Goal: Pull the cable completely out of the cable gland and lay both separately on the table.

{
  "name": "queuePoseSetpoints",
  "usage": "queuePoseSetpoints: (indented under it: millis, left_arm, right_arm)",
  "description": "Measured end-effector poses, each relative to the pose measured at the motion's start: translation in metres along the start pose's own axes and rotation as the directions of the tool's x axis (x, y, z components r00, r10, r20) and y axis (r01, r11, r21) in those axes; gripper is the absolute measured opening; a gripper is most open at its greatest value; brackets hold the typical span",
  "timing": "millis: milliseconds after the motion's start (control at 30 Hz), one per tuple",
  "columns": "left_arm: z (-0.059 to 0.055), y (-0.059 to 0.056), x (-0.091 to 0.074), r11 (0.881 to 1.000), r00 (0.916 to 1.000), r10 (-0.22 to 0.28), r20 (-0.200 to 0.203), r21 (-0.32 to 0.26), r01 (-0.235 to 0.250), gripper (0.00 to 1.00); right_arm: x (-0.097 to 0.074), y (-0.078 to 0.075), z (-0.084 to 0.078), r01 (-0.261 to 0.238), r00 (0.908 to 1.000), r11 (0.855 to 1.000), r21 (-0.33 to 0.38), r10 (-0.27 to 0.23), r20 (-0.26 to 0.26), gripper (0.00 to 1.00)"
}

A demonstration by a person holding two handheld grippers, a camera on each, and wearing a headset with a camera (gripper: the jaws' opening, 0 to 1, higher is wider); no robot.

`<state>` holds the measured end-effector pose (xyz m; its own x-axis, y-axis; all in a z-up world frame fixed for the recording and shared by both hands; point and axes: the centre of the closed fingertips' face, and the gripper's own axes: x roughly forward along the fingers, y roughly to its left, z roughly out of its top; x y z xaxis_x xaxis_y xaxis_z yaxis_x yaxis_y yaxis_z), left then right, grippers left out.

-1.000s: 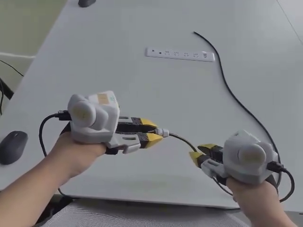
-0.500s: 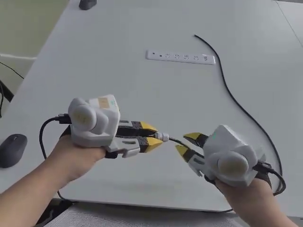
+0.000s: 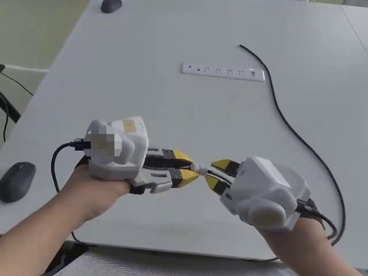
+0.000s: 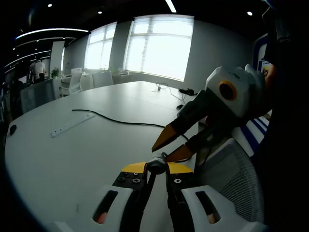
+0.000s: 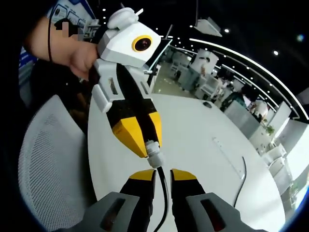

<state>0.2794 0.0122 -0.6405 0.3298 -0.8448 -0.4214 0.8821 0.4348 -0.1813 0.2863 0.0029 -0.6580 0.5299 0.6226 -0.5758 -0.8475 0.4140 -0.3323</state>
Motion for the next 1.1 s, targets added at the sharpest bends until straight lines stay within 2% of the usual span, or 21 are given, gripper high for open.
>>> queuePoseSetpoints:
  millis: [167,533,967,1100]
  left_arm:
    - [0.001,0.001,0.000,1.000,1.0000,0.002,0.005,-0.003,-0.002,0.15]
    - [0.000,0.000,0.001,1.000,1.0000,0.004,0.005,0.000,-0.004,0.15]
    - [0.001,-0.001,0.003,1.000,1.0000,0.005,0.003,0.012,-0.005,0.15]
    - [0.001,0.000,0.003,1.000,0.9999,0.010,0.006,0.008,-0.011,0.15]
  right_arm:
    - [0.001,0.000,0.001,0.001,1.0000,1.000,-0.021,-0.001,-0.006,0.02]
    - [0.001,0.000,-0.001,0.006,1.0000,1.000,-0.013,-0.006,0.000,0.01]
    - [0.001,-0.002,-0.005,0.008,0.9998,0.996,0.088,-0.009,0.017,0.00]
    - [0.001,-0.007,-0.014,0.019,0.9998,0.992,0.129,-0.018,-0.005,0.00]
